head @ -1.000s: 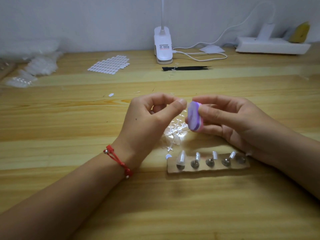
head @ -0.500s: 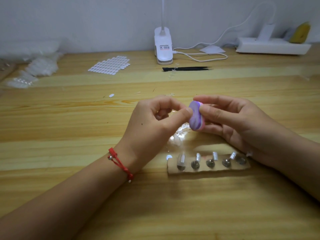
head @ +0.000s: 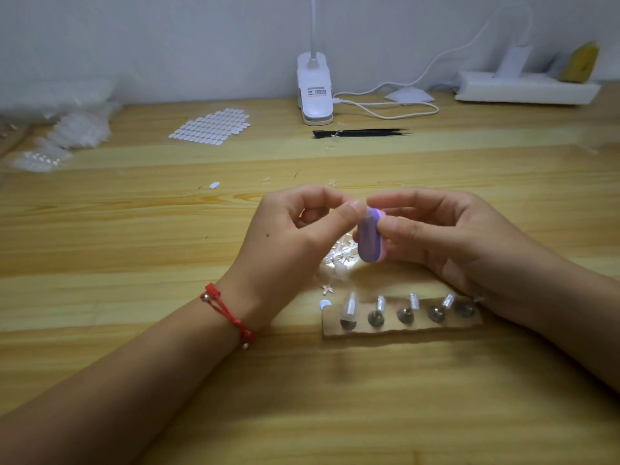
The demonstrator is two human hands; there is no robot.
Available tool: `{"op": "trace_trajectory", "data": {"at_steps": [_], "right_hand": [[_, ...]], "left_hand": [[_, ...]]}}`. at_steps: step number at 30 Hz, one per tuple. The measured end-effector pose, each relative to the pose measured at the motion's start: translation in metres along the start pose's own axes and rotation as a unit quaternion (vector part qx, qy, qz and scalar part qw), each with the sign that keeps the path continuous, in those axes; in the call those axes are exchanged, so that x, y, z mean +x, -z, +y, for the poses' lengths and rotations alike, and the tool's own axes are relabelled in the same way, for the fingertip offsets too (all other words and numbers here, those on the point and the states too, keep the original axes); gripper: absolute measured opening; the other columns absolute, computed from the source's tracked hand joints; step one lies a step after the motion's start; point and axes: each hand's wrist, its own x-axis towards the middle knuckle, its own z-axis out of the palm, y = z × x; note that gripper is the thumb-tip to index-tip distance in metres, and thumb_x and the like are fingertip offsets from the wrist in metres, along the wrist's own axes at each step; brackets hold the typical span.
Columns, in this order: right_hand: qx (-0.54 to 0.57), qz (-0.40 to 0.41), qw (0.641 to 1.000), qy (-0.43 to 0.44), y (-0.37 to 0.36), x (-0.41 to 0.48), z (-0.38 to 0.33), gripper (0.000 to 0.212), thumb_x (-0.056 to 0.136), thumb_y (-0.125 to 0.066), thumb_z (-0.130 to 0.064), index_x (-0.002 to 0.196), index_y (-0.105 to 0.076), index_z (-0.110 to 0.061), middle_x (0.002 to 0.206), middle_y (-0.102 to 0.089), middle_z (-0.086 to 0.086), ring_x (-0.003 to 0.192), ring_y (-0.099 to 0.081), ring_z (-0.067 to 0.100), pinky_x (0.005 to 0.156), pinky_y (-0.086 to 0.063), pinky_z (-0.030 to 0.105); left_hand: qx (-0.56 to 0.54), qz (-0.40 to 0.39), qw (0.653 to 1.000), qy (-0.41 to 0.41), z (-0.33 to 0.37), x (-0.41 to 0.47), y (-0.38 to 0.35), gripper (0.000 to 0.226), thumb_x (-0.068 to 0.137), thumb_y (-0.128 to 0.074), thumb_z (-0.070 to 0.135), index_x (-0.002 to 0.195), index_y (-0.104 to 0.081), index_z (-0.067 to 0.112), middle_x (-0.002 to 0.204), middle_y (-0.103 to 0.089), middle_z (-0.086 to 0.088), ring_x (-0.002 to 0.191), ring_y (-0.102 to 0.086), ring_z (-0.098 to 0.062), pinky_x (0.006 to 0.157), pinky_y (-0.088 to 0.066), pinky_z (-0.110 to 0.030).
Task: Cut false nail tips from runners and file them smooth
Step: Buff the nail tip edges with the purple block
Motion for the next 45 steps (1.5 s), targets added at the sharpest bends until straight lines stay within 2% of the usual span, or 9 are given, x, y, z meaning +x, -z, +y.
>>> {"op": "trace_trajectory", "data": {"at_steps": [5, 9, 12, 19, 24, 28, 34, 40, 45], "right_hand": [[0.029, -0.002, 1.0, -0.001, -0.0007, 0.0014, -0.0015, 0.028, 0.062, -0.072, -0.02, 0.09, -0.079, -0.015, 0.083, -0.075, 0.008, 0.074, -0.071, 0.013, 0.066, -0.056, 0.021], [0.032, 0.007, 0.999, -0.002, 0.0, 0.0011, -0.0004, 0.026, 0.065, -0.071, -0.017, 0.089, -0.079, -0.013, 0.084, -0.074, 0.01, 0.074, -0.071, 0.015, 0.066, -0.056, 0.022], [0.026, 0.005, 1.0, -0.003, 0.0003, 0.0015, -0.0006, 0.026, 0.066, -0.07, -0.018, 0.09, -0.079, -0.015, 0.083, -0.075, 0.008, 0.074, -0.071, 0.013, 0.066, -0.056, 0.021], [0.028, 0.002, 1.0, -0.005, 0.0002, 0.0015, -0.0015, 0.027, 0.067, -0.069, -0.019, 0.092, -0.078, -0.014, 0.087, -0.076, 0.009, 0.076, -0.071, 0.013, 0.067, -0.057, 0.021], [0.019, -0.014, 1.0, -0.01, 0.0002, 0.0011, -0.0019, 0.028, 0.069, -0.068, -0.016, 0.096, -0.077, -0.012, 0.09, -0.075, 0.012, 0.078, -0.072, 0.016, 0.069, -0.058, 0.024], [0.014, -0.015, 1.0, -0.01, -0.0005, 0.0018, -0.0022, 0.031, 0.068, -0.068, -0.02, 0.097, -0.077, -0.014, 0.087, -0.075, 0.009, 0.076, -0.07, 0.015, 0.061, -0.056, 0.021], [0.022, -0.009, 1.0, -0.014, -0.0004, 0.0013, -0.004, 0.031, 0.067, -0.069, -0.022, 0.096, -0.078, -0.015, 0.085, -0.075, 0.011, 0.075, -0.072, 0.015, 0.057, -0.056, 0.02], [0.029, -0.002, 0.999, -0.015, -0.0001, 0.0017, -0.0038, 0.029, 0.064, -0.07, -0.023, 0.09, -0.079, -0.015, 0.08, -0.074, 0.009, 0.071, -0.071, 0.014, 0.059, -0.056, 0.019], [0.025, -0.005, 1.0, -0.01, -0.0003, 0.0011, -0.0035, 0.024, 0.063, -0.072, -0.019, 0.084, -0.079, -0.012, 0.078, -0.074, 0.009, 0.07, -0.072, 0.013, 0.061, -0.056, 0.019]], "left_hand": [[-0.01, 0.006, 1.0, 0.001, 0.0005, -0.0003, 0.0006, 0.016, 0.082, -0.071, 0.018, 0.068, -0.066, 0.016, 0.057, -0.027, -0.005, 0.044, -0.023, -0.005, 0.042, -0.023, -0.012], [0.011, -0.049, 0.999, -0.003, 0.002, -0.0017, -0.0013, 0.014, 0.076, -0.063, 0.028, 0.065, -0.067, 0.019, 0.056, -0.032, -0.013, 0.049, -0.029, -0.014, 0.046, -0.026, -0.021], [0.009, -0.022, 1.0, -0.006, 0.0023, -0.001, -0.0001, 0.013, 0.077, -0.066, 0.026, 0.066, -0.066, 0.018, 0.06, -0.031, -0.021, 0.051, -0.027, -0.014, 0.048, -0.024, -0.02], [0.007, -0.033, 0.999, 0.0, 0.0019, -0.0009, -0.0001, 0.014, 0.077, -0.067, 0.025, 0.066, -0.066, 0.016, 0.057, -0.034, -0.013, 0.05, -0.029, -0.01, 0.047, -0.026, -0.016], [-0.011, -0.014, 1.0, 0.011, 0.0026, -0.0007, 0.0005, 0.018, 0.083, -0.067, 0.013, 0.065, -0.066, 0.014, 0.048, -0.03, 0.005, 0.041, -0.024, -0.003, 0.041, -0.023, -0.011], [-0.032, -0.023, 0.999, 0.021, 0.0042, -0.0004, 0.0003, 0.019, 0.084, -0.065, 0.009, 0.065, -0.063, 0.01, 0.04, -0.036, 0.015, 0.037, -0.029, 0.0, 0.04, -0.025, -0.008], [-0.022, -0.039, 0.999, 0.013, 0.0063, -0.0011, -0.0012, 0.022, 0.085, -0.063, 0.005, 0.064, -0.059, 0.007, 0.036, -0.04, 0.015, 0.035, -0.034, 0.001, 0.042, -0.026, -0.006], [-0.044, 0.039, 0.998, 0.019, 0.005, 0.0014, 0.0018, 0.021, 0.084, -0.064, 0.011, 0.064, -0.059, 0.009, 0.037, -0.033, 0.014, 0.037, -0.026, -0.001, 0.04, -0.023, -0.01], [-0.023, 0.016, 1.0, -0.005, 0.0055, -0.0008, -0.0007, 0.021, 0.084, -0.065, 0.01, 0.063, -0.06, 0.012, 0.042, -0.031, 0.014, 0.038, -0.025, -0.001, 0.041, -0.022, -0.009]]}}
